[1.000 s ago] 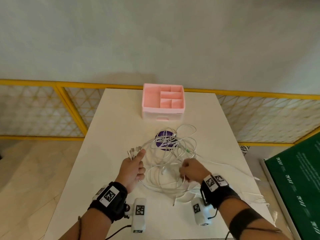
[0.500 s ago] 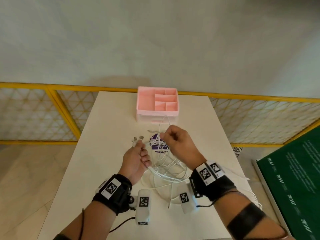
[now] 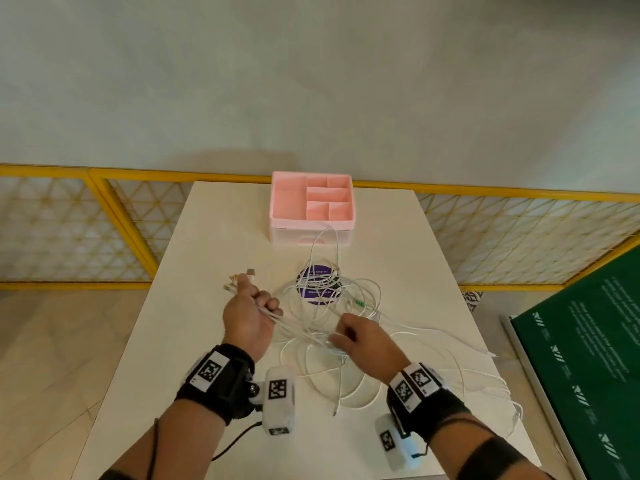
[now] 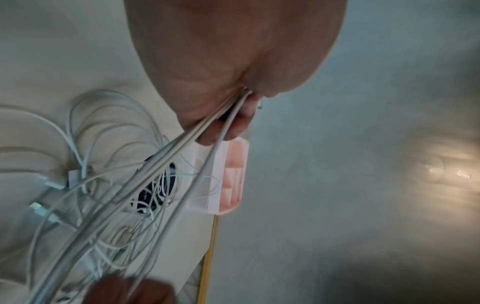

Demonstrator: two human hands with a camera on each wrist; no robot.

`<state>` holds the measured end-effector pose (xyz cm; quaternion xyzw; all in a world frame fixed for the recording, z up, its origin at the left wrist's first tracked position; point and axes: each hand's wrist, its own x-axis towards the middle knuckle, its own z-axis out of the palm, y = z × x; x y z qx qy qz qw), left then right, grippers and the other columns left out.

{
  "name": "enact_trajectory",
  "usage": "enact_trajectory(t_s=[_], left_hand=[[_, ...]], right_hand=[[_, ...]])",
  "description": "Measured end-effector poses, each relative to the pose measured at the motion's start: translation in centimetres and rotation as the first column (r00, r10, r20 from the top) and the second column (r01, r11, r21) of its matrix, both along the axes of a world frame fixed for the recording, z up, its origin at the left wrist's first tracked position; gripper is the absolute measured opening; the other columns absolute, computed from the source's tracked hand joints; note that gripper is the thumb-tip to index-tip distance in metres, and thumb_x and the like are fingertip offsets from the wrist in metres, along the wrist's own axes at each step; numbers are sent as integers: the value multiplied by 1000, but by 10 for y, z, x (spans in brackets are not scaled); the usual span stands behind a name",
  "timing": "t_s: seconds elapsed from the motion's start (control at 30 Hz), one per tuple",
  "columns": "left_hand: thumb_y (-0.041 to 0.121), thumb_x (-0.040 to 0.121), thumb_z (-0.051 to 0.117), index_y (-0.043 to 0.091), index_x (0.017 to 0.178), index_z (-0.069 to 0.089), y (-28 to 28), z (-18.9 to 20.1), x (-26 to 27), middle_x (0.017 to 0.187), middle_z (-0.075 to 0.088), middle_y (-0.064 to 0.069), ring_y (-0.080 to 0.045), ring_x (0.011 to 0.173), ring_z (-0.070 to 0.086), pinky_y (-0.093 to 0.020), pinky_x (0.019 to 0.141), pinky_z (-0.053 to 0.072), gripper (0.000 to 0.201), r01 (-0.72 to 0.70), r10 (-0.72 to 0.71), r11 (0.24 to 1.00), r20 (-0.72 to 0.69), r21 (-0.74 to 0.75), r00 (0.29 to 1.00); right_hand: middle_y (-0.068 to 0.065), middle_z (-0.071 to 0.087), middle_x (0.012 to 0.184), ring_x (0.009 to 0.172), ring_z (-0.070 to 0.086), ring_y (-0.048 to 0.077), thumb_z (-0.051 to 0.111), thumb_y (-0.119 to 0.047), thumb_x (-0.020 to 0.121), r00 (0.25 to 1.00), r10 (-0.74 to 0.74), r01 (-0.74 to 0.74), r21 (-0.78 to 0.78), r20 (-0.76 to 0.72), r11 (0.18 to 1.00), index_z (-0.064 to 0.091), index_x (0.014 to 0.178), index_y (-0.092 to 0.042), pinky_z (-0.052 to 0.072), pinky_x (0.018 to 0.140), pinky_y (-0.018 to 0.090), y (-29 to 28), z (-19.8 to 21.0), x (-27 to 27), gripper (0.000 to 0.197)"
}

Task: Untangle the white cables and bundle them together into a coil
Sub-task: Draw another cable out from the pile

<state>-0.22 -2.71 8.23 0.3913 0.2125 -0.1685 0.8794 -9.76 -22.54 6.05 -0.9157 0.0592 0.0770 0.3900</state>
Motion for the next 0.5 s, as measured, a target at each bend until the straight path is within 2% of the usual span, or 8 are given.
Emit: enact_trajectory(t_s=[0.07, 0.13, 0.2, 0.3, 0.37, 0.43, 0.5], left_hand=[[49, 103, 42, 21, 70, 41, 4, 2, 2, 50, 30, 5, -12, 44, 33, -30, 55, 37, 44, 1, -1, 999, 12, -34, 1000], [51, 103, 42, 22, 69, 40, 3, 4, -1, 50, 25, 6, -11, 41, 26, -27, 48, 35, 45, 40, -39, 999, 28, -31, 999], [53, 102, 41, 23, 68, 38, -1, 8, -4, 52, 22, 7, -9, 40, 21, -22, 41, 25, 46, 88, -88, 996, 33, -1, 996], [55, 101, 41, 23, 69, 38, 0, 13, -2, 53, 21, 8, -7, 39, 18, -19, 37, 17, 45, 132, -132, 991, 58, 16, 990], [54, 101, 42, 23, 69, 39, 4, 14, 0, 53, 21, 8, -6, 39, 18, -18, 36, 15, 45, 147, -149, 989, 62, 31, 987], [53, 101, 44, 23, 69, 40, 6, 13, -1, 54, 21, 7, -6, 39, 17, -17, 35, 16, 44, 162, -165, 985, 61, 53, 984], [52, 101, 46, 23, 70, 42, 7, 13, -2, 56, 21, 7, -6, 39, 18, -16, 35, 16, 43, 173, -178, 981, 64, 85, 982]], right_hand=[[-5, 58, 77, 70, 53, 11, 66, -26, 93, 996, -87, 88, -22, 30, 996, 53, 76, -25, 46, 72, 32, -22, -9, -4, 21], [-1, 57, 87, 81, 55, 18, 66, -21, 90, 987, -132, 144, -126, 94, 982, 56, 79, -23, 47, 78, 34, -37, -17, -1, 15], [3, 56, 94, 89, 54, 24, 64, -20, 89, 978, -156, 188, -269, 137, 945, 61, 87, -17, 46, 81, 34, -46, -23, 3, 5], [9, 57, 99, 89, 59, 31, 60, -23, 92, 964, -237, 266, -394, 122, 880, 64, 96, -14, 49, 78, 36, -58, -30, 9, 11], [13, 60, 101, 92, 63, 35, 58, -29, 95, 939, -337, 337, -392, 69, 856, 66, 100, -16, 50, 79, 36, -67, -29, 15, 16], [12, 64, 96, 93, 64, 34, 60, -36, 95, 910, -411, 408, -301, 58, 862, 70, 98, -19, 48, 76, 31, -73, -20, 21, 20], [9, 57, 95, 92, 59, 33, 65, -36, 92, 871, -447, 486, -230, 202, 843, 75, 97, -24, 42, 77, 30, -71, 0, 28, 17]])
